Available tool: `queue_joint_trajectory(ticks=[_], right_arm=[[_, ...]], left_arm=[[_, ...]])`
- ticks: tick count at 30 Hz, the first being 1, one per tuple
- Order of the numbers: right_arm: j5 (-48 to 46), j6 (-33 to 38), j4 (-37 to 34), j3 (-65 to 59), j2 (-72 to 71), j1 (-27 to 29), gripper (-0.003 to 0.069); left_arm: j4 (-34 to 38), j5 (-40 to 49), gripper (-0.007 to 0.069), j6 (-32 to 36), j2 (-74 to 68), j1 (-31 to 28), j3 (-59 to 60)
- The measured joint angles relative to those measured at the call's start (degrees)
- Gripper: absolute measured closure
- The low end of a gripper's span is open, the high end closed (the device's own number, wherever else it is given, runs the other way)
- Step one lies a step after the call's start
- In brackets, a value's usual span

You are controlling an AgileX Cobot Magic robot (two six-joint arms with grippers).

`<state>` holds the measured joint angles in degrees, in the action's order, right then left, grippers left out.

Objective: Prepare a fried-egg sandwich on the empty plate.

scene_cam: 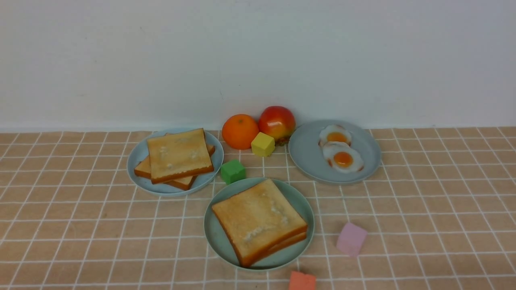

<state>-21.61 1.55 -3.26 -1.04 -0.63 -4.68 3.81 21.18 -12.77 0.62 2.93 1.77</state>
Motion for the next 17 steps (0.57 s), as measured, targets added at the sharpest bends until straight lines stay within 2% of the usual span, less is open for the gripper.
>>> queue_joint_trajectory(ticks=[17], right_arm=[[0.00,0.00,0.00,0.00,0.00,0.00,0.0606]], left_arm=[[-0.08,0.00,0.0619,0.00,0.00,0.00,0.00]])
